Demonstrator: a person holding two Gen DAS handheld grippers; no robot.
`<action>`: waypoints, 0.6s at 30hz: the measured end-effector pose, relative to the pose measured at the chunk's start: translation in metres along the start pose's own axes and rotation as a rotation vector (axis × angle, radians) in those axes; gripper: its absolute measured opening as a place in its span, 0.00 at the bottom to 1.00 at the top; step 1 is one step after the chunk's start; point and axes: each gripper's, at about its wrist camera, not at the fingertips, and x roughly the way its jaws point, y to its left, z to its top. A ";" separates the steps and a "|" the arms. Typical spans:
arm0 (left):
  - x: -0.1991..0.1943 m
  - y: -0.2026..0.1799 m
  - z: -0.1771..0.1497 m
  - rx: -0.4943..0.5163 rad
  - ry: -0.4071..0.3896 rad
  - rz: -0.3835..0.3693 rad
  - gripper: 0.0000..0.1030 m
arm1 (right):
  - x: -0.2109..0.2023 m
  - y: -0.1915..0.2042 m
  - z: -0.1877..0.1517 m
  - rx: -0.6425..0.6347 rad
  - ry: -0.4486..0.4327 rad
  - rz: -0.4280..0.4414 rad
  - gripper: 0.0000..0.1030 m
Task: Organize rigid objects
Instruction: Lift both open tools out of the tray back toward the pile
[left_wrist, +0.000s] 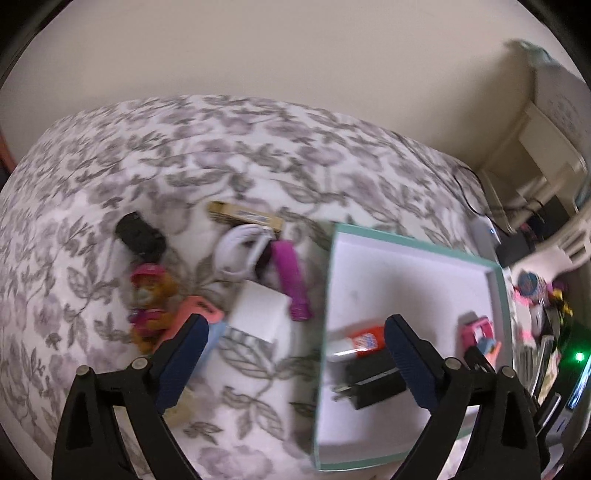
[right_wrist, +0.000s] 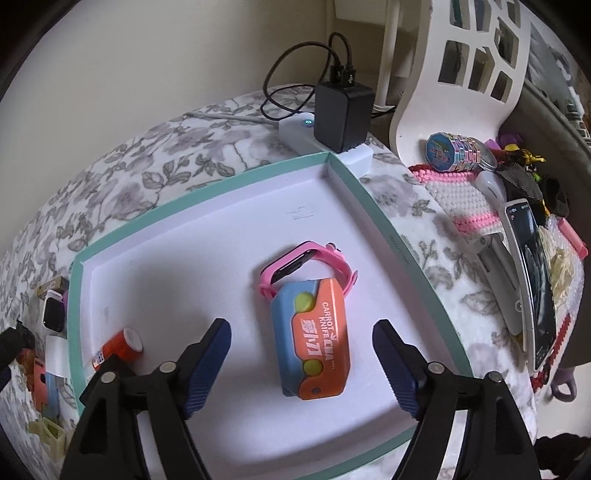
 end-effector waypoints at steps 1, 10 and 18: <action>0.000 0.006 0.002 -0.014 0.000 0.009 0.97 | 0.000 0.002 0.000 -0.007 -0.005 0.000 0.91; 0.001 0.058 0.012 -0.115 0.006 0.098 0.97 | -0.003 0.017 -0.003 -0.062 -0.033 0.022 1.00; -0.001 0.118 0.014 -0.262 0.013 0.136 0.97 | -0.017 0.039 -0.003 -0.122 -0.074 0.071 1.00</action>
